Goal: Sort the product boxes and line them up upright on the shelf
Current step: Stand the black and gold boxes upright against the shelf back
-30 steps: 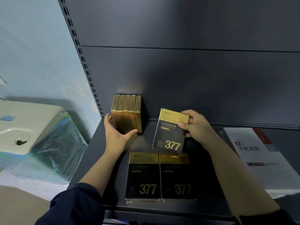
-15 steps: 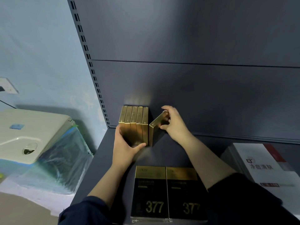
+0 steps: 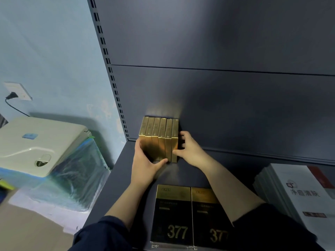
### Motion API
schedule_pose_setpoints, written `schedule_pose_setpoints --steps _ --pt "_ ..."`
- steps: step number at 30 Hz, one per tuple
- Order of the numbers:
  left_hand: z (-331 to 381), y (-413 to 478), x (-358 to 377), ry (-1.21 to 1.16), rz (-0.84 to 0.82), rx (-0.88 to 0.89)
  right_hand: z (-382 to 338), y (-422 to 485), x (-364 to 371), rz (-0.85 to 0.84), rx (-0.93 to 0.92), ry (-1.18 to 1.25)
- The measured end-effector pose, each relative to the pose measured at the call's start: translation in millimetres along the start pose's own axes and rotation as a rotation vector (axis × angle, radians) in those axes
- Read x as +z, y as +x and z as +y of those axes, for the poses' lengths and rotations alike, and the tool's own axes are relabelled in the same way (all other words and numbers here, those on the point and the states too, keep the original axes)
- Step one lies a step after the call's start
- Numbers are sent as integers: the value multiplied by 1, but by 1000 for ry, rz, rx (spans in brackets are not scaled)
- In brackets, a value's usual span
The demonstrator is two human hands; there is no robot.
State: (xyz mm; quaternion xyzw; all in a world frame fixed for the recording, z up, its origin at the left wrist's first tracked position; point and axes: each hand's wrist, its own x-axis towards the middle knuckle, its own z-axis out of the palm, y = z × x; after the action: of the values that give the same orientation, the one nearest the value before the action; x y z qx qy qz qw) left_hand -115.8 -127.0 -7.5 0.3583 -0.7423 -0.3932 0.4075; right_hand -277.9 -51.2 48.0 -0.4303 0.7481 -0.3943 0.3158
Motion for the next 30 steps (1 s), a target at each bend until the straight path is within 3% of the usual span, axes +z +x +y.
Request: schedule_pose_setpoints --steps 4,10,16,24,30 --pt "-2 -2 1 4 -2 -18 -2 -6 -4 -82 26 92" --pt "-8 -1 4 12 -10 -47 -2 -34 -23 -106 32 -244" --pt "-7 -1 3 -33 4 -73 -8 -82 -50 -697 233 -855" --pt "-6 -3 3 -42 2 -77 5 -86 -61 -552 157 -821" --pt "-8 -3 2 -47 -15 -77 -35 -76 -88 -312 -94 -549"
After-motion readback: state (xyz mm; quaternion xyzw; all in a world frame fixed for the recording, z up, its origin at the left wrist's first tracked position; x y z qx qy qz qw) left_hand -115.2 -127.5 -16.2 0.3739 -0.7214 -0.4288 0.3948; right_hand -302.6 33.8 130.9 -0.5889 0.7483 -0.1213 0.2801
